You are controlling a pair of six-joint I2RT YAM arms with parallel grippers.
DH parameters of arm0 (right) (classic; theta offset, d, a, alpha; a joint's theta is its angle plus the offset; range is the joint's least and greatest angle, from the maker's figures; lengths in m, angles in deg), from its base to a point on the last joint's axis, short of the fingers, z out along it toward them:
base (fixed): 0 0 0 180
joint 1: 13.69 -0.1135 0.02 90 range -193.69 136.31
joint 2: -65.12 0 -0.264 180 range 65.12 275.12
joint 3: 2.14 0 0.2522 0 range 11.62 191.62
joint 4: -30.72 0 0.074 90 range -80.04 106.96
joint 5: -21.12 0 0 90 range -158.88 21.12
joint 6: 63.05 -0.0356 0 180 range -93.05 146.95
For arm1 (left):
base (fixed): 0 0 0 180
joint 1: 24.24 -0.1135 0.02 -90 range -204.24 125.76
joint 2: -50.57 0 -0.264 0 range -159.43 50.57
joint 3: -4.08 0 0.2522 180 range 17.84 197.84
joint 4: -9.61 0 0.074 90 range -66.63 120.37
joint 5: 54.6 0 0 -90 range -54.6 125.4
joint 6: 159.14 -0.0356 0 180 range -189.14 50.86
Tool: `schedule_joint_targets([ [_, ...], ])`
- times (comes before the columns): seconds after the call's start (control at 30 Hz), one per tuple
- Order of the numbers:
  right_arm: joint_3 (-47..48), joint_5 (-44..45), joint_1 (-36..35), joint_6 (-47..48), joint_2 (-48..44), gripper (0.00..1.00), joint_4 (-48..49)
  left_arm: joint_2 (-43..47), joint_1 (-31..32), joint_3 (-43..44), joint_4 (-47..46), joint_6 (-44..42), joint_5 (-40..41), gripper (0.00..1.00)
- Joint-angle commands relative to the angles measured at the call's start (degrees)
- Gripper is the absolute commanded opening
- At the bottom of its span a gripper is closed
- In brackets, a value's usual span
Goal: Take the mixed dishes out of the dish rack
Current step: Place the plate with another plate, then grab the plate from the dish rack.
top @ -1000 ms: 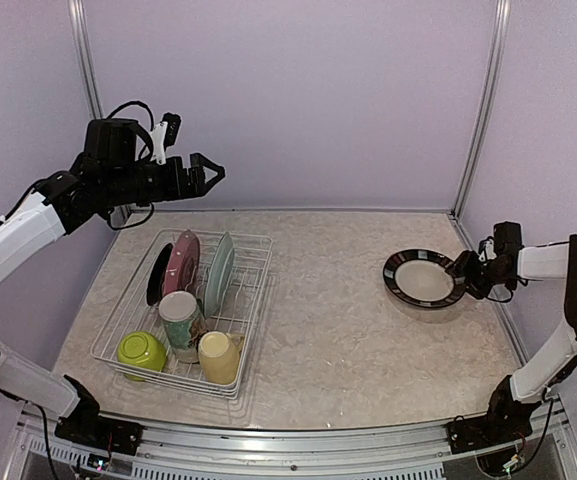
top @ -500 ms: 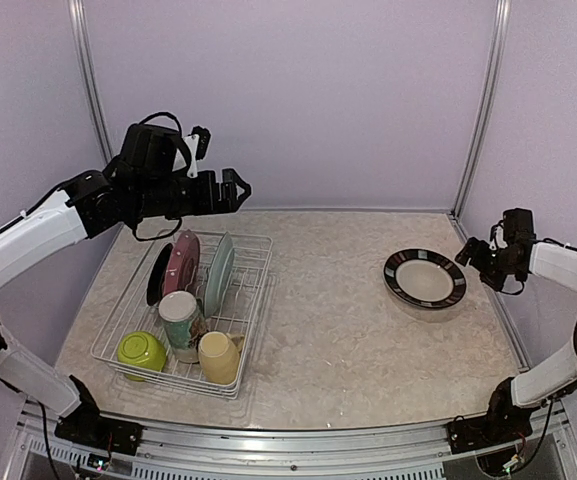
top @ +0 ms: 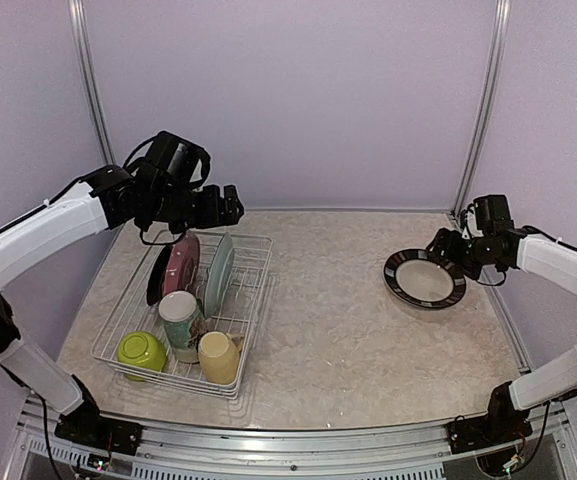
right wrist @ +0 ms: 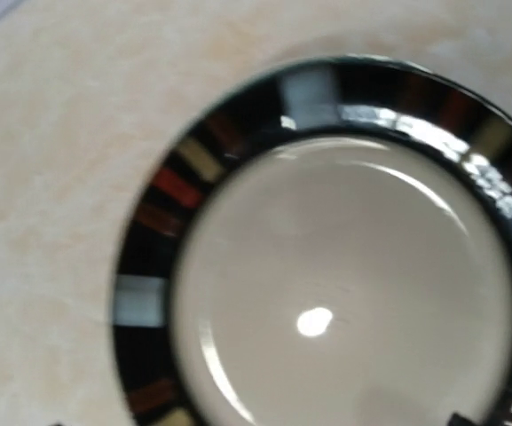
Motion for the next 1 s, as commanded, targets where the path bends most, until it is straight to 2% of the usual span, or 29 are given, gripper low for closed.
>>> schedule_joint_targets([
  [0.0,3.6,2.0,-3.2,-1.7,1.3,0.89,-2.2,-0.1,-0.3,-1.7,3.3,1.0,-0.9,0.97],
  [0.17,7.4,3.5,-7.6,-2.8,3.2,0.88,-3.9,1.4,2.1,-6.0,0.0,-1.1,7.5,0.99],
  [0.3,8.7,4.2,-9.4,-3.5,4.6,0.88,-5.1,0.2,2.3,-6.0,0.6,1.1,7.0,0.97],
  [0.57,10.2,5.4,-12.3,-4.6,5.2,0.88,-6.0,-3.4,0.9,-5.2,1.5,3.2,0.8,0.75],
  [0.7,10.6,5.6,-12.8,-4.4,5.1,0.88,-6.3,-6.1,-0.7,-3.7,3.2,4.4,-3.5,0.72],
  [0.97,11.1,6.1,-13.0,-3.9,5.1,0.88,-6.9,-9.1,-2.9,-2.1,4.5,3.3,-5.4,0.54],
])
